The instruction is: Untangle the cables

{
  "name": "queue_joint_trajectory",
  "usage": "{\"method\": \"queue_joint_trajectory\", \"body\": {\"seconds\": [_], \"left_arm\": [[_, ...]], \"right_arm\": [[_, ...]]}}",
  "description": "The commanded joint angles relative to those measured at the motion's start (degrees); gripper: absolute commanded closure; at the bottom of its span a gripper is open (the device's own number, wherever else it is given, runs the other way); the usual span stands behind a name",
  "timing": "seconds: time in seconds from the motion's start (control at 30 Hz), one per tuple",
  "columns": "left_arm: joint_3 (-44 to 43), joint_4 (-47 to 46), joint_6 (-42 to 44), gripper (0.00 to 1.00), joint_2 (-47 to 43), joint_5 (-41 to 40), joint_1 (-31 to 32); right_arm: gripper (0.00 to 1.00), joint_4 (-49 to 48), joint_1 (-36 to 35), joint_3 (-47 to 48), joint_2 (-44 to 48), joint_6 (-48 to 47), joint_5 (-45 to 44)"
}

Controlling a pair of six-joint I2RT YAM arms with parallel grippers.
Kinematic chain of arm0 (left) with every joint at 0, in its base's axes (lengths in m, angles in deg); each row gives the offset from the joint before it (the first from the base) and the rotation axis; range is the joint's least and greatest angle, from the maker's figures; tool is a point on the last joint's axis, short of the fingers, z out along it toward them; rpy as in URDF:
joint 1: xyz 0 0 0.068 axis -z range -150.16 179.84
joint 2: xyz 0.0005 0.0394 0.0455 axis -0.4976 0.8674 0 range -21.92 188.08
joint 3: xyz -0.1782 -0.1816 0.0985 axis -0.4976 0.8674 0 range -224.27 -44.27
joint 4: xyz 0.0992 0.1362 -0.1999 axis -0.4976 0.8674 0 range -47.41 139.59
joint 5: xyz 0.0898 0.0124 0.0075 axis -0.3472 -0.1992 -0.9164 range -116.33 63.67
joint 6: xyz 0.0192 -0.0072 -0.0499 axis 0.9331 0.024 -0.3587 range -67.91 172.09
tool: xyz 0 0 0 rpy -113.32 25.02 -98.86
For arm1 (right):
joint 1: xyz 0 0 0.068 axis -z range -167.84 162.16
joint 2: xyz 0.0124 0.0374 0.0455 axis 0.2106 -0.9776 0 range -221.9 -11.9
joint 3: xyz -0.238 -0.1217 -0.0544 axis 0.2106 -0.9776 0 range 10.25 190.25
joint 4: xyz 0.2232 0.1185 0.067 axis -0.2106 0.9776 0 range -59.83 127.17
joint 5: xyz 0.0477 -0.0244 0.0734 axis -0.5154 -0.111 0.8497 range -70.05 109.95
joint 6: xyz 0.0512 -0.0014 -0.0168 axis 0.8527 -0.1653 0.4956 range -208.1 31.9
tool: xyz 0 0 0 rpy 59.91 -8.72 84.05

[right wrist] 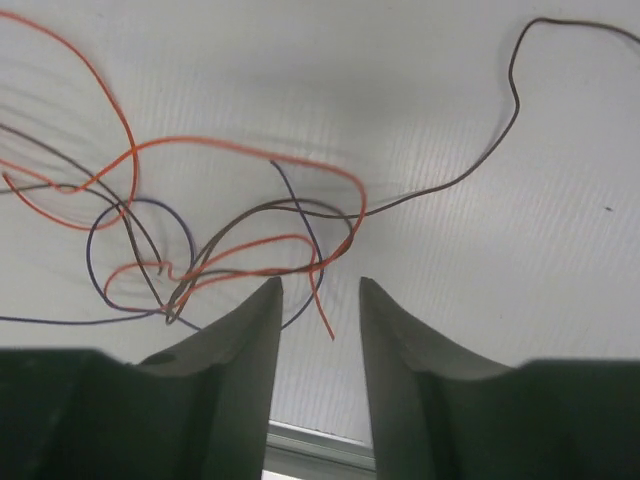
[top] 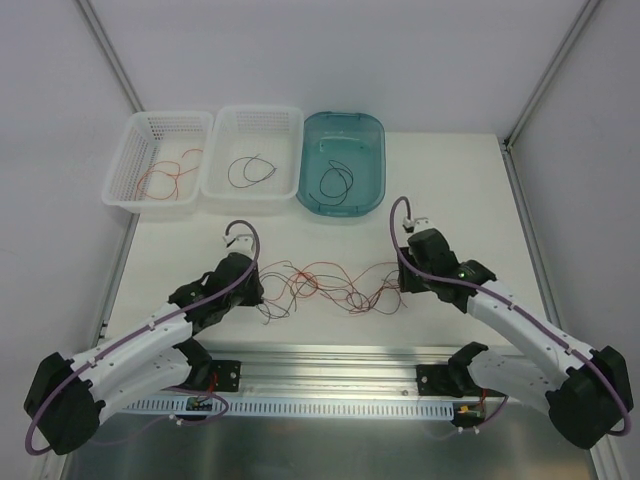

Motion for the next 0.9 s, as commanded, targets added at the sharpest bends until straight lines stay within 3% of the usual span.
{"method": "queue_joint_trajectory", "body": {"seconds": [0.0,0.23,0.43,0.57,0.73,0.87], "left_arm": [[-2.93,-0.89,3.11,1.0,-2.56,3.51,-0.68],[-4.51,-0.98,3.2,1.0,-0.72,7.47,-0.68],[-4.69,-1.59,2.33,1.0,0.07,9.49,-0.68],[-4.6,-1.86,2.15,1.0,-0.02,9.76,-0.68],[-3.81,-2.3,1.45,1.0,-0.19,9.85,-0.68],[-3.37,-2.47,1.27,1.0,-0.28,9.59,-0.68]], "right_arm": [[0.57,3.2,-7.05,5.52,1.92,-2.95,-1.12],[0.45,0.23,-17.27,14.14,1.66,-8.57,-1.15],[0.36,-5.57,-18.6,16.52,-8.15,-10.69,12.63],[0.36,-11.11,-19.92,16.61,-16.16,-8.59,20.2],[0.37,-16.21,-21.15,17.22,-24.96,-6.56,22.24],[0.48,-16.92,-21.85,17.75,-28.66,-5.94,23.46]]}}
